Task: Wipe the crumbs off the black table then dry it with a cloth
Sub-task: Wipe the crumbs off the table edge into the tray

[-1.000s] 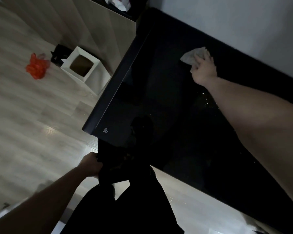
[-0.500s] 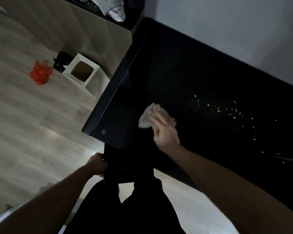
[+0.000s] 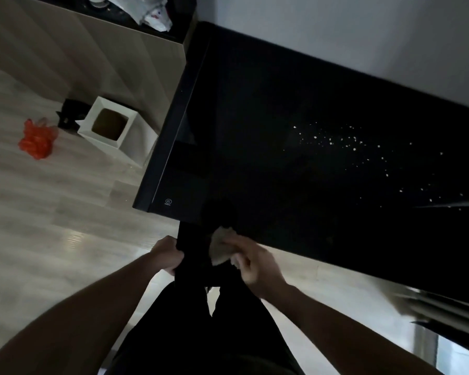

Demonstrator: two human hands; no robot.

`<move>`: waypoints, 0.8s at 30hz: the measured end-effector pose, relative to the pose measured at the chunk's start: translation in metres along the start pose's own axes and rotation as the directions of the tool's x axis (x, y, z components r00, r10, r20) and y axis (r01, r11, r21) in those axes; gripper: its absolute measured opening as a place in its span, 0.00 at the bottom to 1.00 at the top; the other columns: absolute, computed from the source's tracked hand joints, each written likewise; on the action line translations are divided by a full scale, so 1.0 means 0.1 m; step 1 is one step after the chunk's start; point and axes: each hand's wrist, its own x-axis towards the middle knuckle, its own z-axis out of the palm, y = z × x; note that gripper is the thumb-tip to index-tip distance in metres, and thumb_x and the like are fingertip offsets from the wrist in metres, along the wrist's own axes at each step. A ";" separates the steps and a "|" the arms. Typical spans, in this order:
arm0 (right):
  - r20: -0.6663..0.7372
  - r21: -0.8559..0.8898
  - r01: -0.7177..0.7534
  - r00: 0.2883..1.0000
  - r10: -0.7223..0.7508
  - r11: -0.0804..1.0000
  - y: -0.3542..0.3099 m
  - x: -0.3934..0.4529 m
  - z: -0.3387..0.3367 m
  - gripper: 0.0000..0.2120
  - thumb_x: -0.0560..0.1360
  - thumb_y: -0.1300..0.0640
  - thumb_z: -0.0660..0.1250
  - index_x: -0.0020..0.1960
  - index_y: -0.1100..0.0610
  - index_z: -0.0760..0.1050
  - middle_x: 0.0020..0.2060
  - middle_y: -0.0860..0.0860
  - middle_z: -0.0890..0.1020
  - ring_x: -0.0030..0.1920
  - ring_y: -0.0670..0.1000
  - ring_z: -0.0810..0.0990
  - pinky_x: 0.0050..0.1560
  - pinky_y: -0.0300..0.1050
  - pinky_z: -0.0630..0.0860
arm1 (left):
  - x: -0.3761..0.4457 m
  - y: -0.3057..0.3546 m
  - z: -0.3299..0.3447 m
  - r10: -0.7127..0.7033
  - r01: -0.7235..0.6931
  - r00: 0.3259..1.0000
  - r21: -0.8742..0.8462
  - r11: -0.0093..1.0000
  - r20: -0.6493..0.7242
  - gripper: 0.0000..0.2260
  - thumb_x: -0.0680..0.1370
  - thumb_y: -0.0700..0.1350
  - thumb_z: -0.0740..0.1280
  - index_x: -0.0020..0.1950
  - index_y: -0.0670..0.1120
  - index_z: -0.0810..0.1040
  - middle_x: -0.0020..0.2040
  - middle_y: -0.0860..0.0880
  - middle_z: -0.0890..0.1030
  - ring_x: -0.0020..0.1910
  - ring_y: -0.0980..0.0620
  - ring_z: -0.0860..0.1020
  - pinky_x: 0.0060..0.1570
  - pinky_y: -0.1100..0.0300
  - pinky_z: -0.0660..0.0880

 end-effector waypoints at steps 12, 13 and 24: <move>-0.415 0.162 -0.230 0.866 0.278 0.960 -0.01 0.28 -0.71 0.24 0.84 0.61 0.60 0.75 0.41 0.73 0.68 0.42 0.81 0.62 0.45 0.82 0.64 0.45 0.79 | 0.07 -0.20 -0.10 0.028 -0.029 0.998 0.003 1.000 0.047 0.14 0.72 0.33 0.59 0.52 0.36 0.82 0.43 0.36 0.87 0.35 0.38 0.88 0.39 0.43 0.86; -0.417 0.163 -0.246 0.861 0.293 0.955 0.02 0.27 -0.74 0.24 0.84 0.61 0.60 0.75 0.42 0.73 0.69 0.41 0.80 0.64 0.43 0.80 0.64 0.42 0.79 | 0.08 -0.21 -0.08 0.032 -0.033 0.998 0.014 0.999 0.055 0.14 0.72 0.34 0.59 0.53 0.37 0.82 0.43 0.36 0.87 0.35 0.38 0.87 0.39 0.43 0.86; -0.450 0.083 -0.326 0.831 0.328 0.942 0.63 0.66 -1.74 0.24 0.82 0.59 0.60 0.75 0.41 0.73 0.67 0.45 0.82 0.65 0.47 0.80 0.65 0.40 0.74 | 0.02 -0.01 0.20 0.066 -0.066 0.998 0.275 0.959 0.010 0.10 0.68 0.45 0.64 0.43 0.43 0.82 0.41 0.43 0.86 0.46 0.42 0.86 0.39 0.55 0.79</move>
